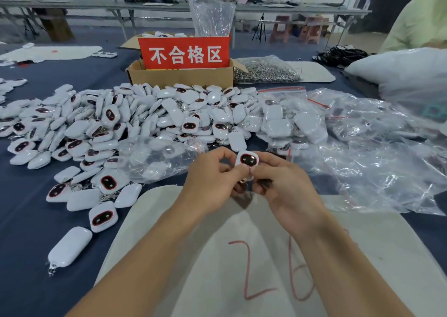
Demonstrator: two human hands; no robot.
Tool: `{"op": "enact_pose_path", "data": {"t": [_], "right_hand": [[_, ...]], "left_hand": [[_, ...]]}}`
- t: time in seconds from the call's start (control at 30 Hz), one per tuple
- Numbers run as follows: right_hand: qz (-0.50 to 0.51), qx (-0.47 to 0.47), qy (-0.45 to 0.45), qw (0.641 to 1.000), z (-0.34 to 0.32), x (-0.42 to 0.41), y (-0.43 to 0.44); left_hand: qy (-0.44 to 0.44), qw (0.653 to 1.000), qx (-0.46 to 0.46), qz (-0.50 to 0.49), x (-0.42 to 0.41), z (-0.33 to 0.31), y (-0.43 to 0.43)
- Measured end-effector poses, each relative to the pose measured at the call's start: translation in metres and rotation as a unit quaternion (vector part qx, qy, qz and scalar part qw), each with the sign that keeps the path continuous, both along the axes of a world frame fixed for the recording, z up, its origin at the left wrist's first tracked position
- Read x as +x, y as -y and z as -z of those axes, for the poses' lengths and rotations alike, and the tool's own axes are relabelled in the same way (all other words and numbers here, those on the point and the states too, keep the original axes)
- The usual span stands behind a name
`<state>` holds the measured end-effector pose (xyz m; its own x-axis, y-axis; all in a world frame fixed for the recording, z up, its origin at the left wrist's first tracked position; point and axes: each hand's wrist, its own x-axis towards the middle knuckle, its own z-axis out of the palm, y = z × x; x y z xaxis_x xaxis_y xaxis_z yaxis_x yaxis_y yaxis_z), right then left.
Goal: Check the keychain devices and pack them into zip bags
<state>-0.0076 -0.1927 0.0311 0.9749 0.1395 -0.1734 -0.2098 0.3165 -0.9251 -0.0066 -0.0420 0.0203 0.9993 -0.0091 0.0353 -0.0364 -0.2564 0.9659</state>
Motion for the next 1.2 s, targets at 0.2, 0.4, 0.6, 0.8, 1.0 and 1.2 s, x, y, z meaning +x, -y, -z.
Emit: {"op": "enact_pose_path", "data": {"t": [0.2, 0.4, 0.6, 0.8, 1.0, 1.2], "right_hand": [[0.021, -0.062, 0.019, 0.998, 0.0, -0.001, -0.002], [0.028, -0.084, 0.022, 0.996, -0.003, -0.003, -0.004], [0.049, -0.102, -0.001, 0.994, -0.003, 0.0, -0.003], [0.062, -0.118, 0.005, 0.991, -0.001, 0.0, -0.003], [0.041, -0.126, 0.027, 0.991, 0.001, -0.002, -0.004], [0.012, -0.127, 0.064, 0.99, -0.002, -0.004, -0.007]], "left_hand": [[0.001, 1.0, -0.001, -0.014, 0.001, -0.002, -0.004], [0.002, 0.999, -0.037, 0.002, -0.001, -0.006, -0.004], [0.013, 0.999, -0.029, 0.002, -0.005, -0.008, -0.005], [-0.01, 0.999, -0.05, -0.009, -0.006, -0.011, -0.004], [-0.026, 0.996, -0.065, -0.048, -0.005, -0.009, -0.002], [-0.016, 0.994, -0.078, -0.071, -0.004, -0.008, -0.004]]}}
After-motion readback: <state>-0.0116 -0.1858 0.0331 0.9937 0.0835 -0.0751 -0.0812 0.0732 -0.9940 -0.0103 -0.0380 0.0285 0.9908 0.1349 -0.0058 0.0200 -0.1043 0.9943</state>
